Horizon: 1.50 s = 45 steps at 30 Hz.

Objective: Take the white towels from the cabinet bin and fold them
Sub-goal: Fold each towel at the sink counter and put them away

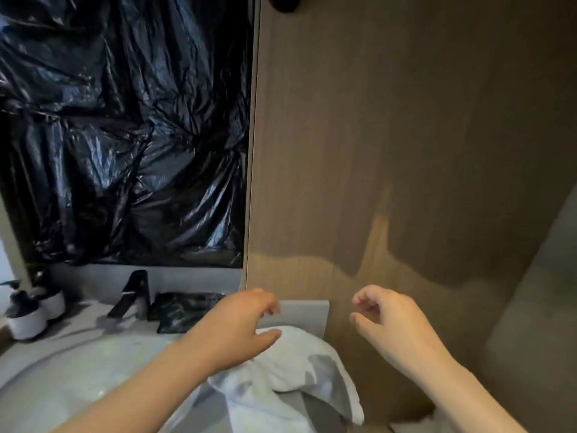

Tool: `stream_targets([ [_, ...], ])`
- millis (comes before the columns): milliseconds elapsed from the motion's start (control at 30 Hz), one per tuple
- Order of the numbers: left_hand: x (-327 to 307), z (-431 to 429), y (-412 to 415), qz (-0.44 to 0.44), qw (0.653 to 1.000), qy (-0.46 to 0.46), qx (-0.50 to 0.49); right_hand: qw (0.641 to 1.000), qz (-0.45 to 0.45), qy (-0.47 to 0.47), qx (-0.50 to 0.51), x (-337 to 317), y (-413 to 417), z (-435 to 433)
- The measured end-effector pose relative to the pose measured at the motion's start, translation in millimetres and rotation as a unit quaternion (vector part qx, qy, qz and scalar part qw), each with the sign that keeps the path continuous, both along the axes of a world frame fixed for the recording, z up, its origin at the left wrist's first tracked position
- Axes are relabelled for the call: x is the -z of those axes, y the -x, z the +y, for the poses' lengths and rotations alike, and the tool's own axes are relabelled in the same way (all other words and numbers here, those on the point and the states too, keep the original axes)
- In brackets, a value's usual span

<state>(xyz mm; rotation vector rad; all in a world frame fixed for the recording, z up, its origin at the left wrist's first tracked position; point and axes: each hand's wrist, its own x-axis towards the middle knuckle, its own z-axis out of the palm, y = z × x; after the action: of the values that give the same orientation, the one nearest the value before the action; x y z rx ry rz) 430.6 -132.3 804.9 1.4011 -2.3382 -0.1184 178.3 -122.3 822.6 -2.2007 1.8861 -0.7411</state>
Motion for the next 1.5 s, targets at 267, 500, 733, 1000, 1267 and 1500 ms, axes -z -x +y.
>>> stream_targets([
  [267, 102.5, 8.1, -6.8, 0.011, 0.991, -0.129, -0.013, 0.988, -0.003, -0.154, 0.012, 113.0, -11.8, 20.5],
  [500, 169.9, 10.7, 5.9, 0.075, 0.975, -0.2, -0.061, 0.971, -0.057, -0.231, 0.04, 180.1, -9.3, 22.6],
  [733, 214.5, 14.1, 21.7, 0.089, 0.956, -0.259, -0.105, 0.947, -0.099, -0.3, 0.053, 222.0, 2.8, 12.8],
  [1000, 242.9, 19.5, 45.7, 0.138, 0.929, -0.299, -0.167, 0.918, -0.119, -0.375, 0.056, 259.7, 25.4, -0.5],
  [1267, 250.4, 15.5, 50.9, 0.151, 0.919, -0.312, -0.187, 0.908, -0.113, -0.403, 0.011, 272.9, 20.5, -3.6],
  [1500, 244.1, 9.0, 49.8, 0.126, 0.92, -0.343, -0.14, 0.897, -0.143, -0.417, 0.019, 270.3, 17.6, -7.5],
])
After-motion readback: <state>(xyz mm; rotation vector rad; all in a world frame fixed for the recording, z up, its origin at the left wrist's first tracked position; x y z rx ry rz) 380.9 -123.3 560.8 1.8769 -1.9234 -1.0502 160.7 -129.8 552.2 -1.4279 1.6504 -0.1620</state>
